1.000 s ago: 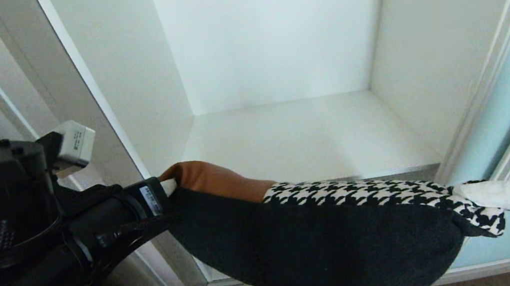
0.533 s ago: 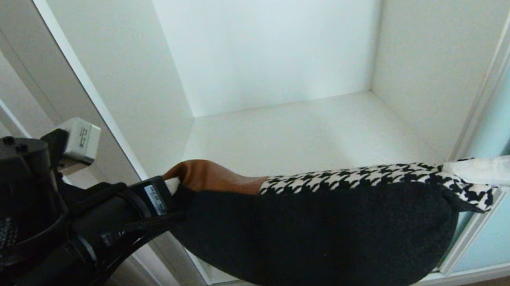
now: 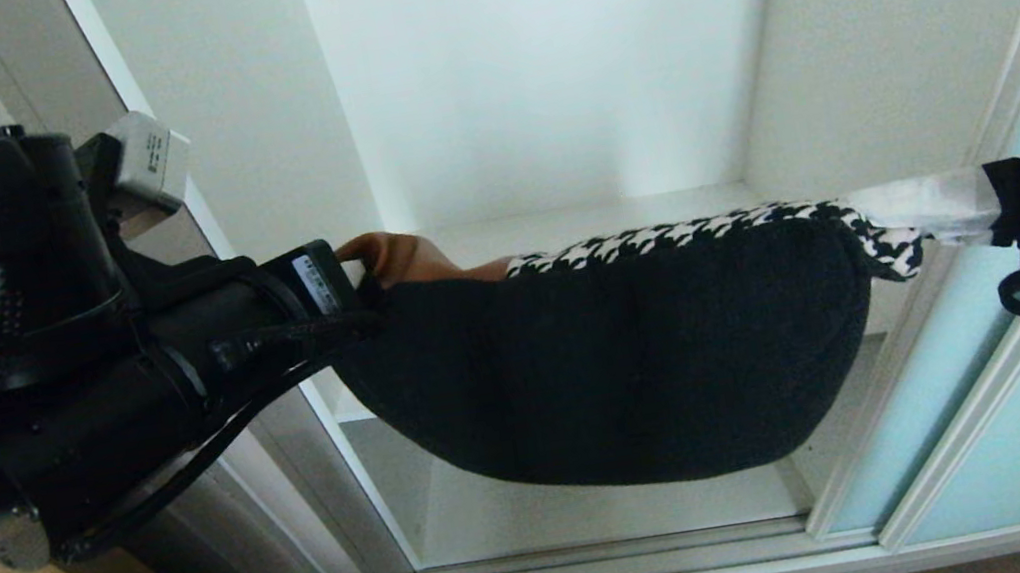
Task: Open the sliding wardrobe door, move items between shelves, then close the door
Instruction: Place the pillow on the higher shelf
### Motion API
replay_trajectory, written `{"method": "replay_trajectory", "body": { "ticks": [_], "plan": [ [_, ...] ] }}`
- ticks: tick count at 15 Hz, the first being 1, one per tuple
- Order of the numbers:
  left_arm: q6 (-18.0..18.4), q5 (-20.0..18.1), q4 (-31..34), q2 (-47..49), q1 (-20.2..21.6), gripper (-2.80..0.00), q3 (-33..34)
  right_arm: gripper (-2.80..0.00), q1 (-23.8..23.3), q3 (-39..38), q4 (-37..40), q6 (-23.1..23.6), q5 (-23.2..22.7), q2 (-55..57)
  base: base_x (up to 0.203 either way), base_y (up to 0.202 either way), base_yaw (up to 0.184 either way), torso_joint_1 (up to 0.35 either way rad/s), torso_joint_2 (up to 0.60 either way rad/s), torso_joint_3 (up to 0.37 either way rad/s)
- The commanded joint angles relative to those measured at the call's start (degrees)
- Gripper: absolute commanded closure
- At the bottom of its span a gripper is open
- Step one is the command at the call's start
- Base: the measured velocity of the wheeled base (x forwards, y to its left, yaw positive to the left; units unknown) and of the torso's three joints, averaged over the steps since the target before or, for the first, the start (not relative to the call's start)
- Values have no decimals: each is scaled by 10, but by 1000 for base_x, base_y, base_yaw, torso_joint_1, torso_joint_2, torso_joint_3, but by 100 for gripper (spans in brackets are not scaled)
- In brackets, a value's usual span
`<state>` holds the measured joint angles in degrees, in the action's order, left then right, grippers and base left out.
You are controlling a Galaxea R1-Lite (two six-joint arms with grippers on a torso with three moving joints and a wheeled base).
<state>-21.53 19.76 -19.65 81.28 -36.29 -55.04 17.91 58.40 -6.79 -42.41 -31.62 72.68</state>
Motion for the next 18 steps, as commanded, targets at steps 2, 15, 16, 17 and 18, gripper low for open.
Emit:
{"method": "replay_trajectory", "body": {
  "ticks": [2,15,16,17,18],
  "plan": [
    [4,1,-1,30,1,0,-56,0,-1,61,4,-1,12,49,0,0,0,0,0,0],
    [37,-3,-5,159,65,0,-300,0,-40,296,-1,3,27,179,0,0,0,0,0,0],
    [36,-14,-8,187,86,0,-307,0,-48,308,-5,4,27,214,0,0,0,0,0,0],
    [34,-31,-11,211,105,0,-310,0,-54,315,-13,7,26,246,0,0,0,0,0,0],
    [32,-46,-20,240,121,0,-312,0,-62,320,-31,9,26,283,0,0,0,0,0,0]
  ]
}}
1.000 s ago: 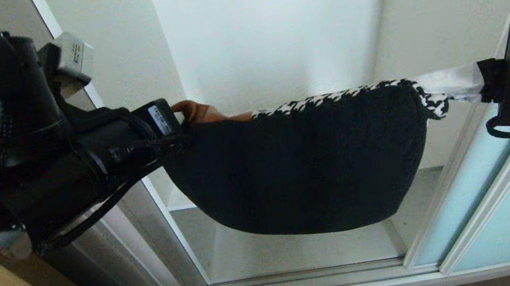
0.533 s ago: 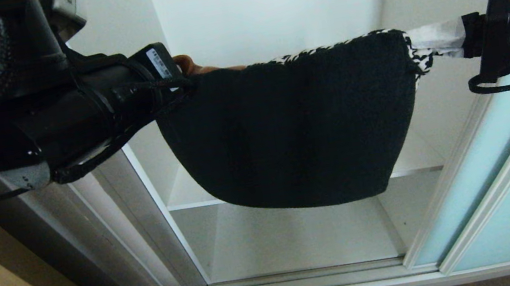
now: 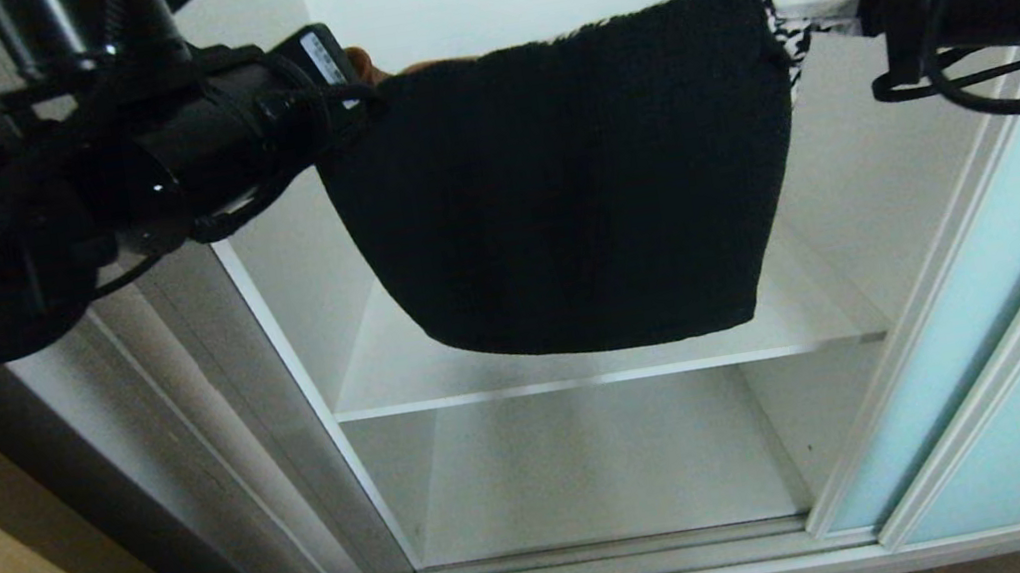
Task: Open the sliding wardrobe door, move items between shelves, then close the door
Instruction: Place the pillow on the higher shelf
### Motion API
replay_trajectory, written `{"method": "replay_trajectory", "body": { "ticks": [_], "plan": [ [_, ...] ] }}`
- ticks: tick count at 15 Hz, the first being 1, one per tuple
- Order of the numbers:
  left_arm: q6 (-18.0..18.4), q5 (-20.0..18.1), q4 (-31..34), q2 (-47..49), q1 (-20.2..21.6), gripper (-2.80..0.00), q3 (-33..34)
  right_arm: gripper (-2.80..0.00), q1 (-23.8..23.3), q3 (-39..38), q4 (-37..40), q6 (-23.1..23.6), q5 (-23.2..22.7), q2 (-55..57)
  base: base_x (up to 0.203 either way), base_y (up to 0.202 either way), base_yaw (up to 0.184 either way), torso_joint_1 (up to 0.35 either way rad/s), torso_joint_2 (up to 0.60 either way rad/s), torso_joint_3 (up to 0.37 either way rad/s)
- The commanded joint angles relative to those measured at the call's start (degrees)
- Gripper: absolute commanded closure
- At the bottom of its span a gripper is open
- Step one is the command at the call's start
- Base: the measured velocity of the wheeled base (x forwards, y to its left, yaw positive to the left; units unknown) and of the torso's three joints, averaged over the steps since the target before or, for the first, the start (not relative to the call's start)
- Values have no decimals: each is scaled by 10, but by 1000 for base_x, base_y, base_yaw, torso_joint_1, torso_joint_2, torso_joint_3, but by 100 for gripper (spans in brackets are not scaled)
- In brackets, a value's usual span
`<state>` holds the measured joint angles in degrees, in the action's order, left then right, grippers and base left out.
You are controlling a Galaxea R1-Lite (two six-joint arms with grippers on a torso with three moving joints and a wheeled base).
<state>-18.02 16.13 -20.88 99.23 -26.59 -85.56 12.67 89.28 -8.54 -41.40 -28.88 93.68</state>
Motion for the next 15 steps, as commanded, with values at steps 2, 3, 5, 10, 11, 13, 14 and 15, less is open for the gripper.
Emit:
{"method": "replay_trajectory", "body": {
  "ticks": [2,3,5,10,11,13,14,15],
  "plan": [
    [-6,-21,-65,114,43,0,-11,0,-22,29,-55,-1,-2,141,0,0,0,0,0,0],
    [-4,-23,-91,138,53,0,-18,0,-28,49,-68,0,-1,173,0,0,0,0,0,0],
    [-3,-25,-110,178,74,0,-46,0,-37,108,-80,0,-1,225,0,0,0,0,0,0],
    [-5,-27,-80,148,79,0,-111,0,-40,151,-81,-2,-4,189,0,0,0,0,0,0],
    [-5,-27,-71,133,78,0,-121,0,-39,156,-80,-3,-5,174,0,0,0,0,0,0],
    [-6,-27,-55,110,66,0,-134,0,-39,167,-79,-3,-6,151,0,0,0,0,0,0],
    [-6,-27,-51,99,60,0,-136,0,-39,168,-79,-3,-7,140,0,0,0,0,0,0],
    [-6,-27,-49,88,56,0,-136,0,-39,166,-80,-3,-8,129,0,0,0,0,0,0]
  ]
}}
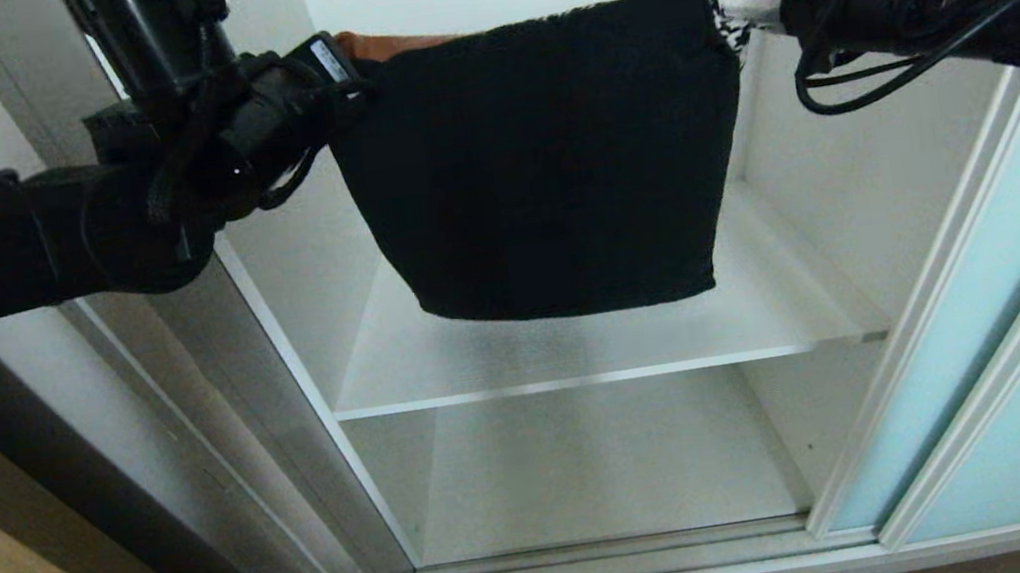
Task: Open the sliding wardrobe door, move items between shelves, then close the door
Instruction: Place the pillow on the higher shelf
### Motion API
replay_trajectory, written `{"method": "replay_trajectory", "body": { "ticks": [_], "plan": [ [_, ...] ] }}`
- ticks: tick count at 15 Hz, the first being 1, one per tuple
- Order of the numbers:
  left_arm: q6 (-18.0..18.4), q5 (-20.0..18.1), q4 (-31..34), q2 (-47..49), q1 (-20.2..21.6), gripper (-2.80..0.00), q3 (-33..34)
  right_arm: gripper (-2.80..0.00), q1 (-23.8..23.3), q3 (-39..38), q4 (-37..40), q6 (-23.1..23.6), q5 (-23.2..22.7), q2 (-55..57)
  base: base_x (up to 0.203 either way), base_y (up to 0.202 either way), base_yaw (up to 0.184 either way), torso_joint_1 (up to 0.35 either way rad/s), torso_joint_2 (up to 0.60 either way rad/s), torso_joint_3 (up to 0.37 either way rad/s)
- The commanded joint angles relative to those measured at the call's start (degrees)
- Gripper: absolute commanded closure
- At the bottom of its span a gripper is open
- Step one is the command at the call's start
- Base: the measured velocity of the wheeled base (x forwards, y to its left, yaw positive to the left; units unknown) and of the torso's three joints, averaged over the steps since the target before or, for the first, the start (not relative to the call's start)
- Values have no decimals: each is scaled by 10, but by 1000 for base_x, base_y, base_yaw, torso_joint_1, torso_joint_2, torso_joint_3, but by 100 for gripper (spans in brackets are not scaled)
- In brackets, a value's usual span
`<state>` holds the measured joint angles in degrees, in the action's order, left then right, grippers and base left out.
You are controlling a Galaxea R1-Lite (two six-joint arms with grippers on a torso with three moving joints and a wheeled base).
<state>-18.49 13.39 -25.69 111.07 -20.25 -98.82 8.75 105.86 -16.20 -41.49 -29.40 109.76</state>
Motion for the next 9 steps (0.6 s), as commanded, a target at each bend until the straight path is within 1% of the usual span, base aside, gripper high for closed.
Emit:
{"method": "replay_trajectory", "body": {
  "ticks": [1,3,4,6,7,9],
  "plan": [
    [-1,1,2,-38,-10,0,-4,0,0,-4,-6,-3,-3,-45,0,0,0,0,0,0],
    [-1,1,9,-33,-12,0,7,0,0,-21,-8,0,-11,-54,0,0,0,0,0,0],
    [-2,1,5,-21,-12,0,25,0,-2,-36,-8,1,-13,-47,0,0,0,0,0,0],
    [-5,0,-8,0,-11,0,86,0,-17,-78,-9,5,-14,-9,0,0,0,0,0,0],
    [-6,-1,-19,22,-11,0,106,0,-24,-93,-9,13,-15,18,0,0,0,0,0,0],
    [-8,0,-44,78,-11,0,121,0,-37,-107,-8,32,-15,79,0,0,0,0,0,0]
  ]
}}
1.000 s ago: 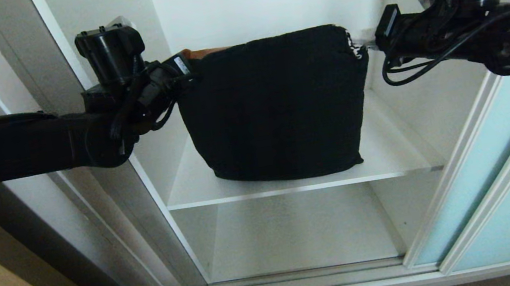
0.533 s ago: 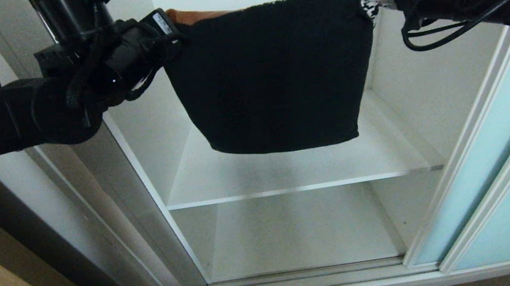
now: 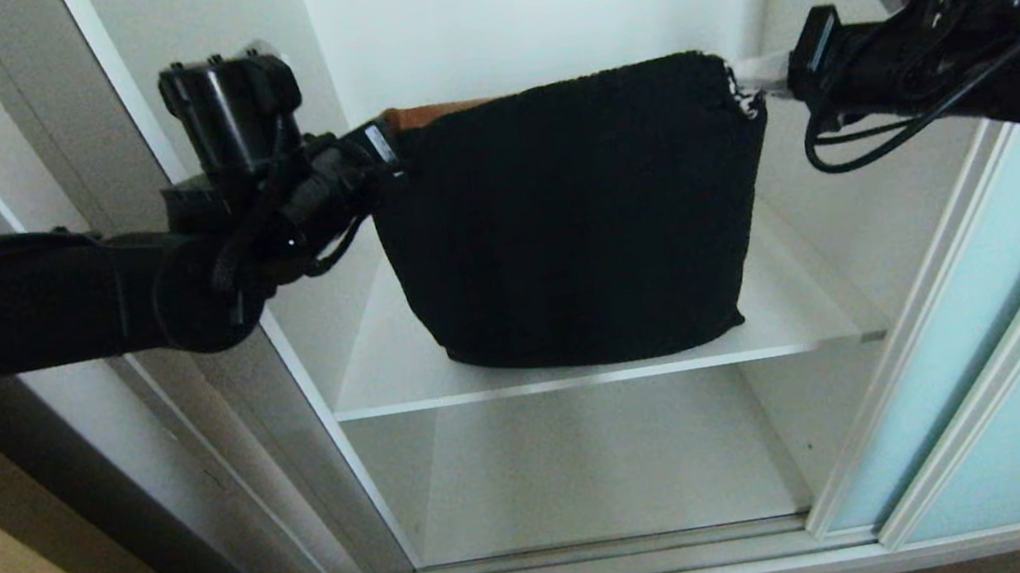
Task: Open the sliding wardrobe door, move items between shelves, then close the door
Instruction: Place the pillow on the higher shelf
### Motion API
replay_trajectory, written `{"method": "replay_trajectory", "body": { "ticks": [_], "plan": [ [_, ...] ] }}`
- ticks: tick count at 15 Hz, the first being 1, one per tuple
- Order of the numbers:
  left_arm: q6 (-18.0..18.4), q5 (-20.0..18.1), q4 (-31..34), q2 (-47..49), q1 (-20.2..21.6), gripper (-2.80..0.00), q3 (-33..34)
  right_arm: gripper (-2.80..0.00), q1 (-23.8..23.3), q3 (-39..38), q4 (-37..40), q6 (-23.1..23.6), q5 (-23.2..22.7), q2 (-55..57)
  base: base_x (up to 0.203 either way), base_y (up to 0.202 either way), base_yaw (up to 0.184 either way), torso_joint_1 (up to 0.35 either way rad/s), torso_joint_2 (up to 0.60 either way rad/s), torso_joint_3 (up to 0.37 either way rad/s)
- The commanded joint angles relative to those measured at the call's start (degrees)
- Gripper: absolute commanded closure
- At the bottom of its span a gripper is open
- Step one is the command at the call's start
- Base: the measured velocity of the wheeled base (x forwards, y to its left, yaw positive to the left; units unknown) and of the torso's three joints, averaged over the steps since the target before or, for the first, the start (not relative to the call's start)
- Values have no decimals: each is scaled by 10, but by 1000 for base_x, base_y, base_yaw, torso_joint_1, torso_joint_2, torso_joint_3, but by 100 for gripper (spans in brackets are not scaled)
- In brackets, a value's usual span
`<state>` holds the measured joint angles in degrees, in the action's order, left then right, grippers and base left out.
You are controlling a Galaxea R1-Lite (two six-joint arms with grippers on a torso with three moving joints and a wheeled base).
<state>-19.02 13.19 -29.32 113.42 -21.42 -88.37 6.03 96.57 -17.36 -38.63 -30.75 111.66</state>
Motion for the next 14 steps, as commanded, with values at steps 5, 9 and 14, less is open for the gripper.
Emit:
{"method": "replay_trajectory", "body": {
  "ticks": [5,9,14],
  "plan": [
    [-18,5,-34,66,1,0,86,0,-23,-28,32,8,0,74,0,0,0,0,0,0],
    [-27,-20,-30,28,0,0,172,0,-25,-65,43,9,0,50,0,0,0,0,0,0],
    [-20,-20,-14,15,0,0,1,0,-17,38,33,8,0,30,0,0,0,0,0,0]
  ]
}}
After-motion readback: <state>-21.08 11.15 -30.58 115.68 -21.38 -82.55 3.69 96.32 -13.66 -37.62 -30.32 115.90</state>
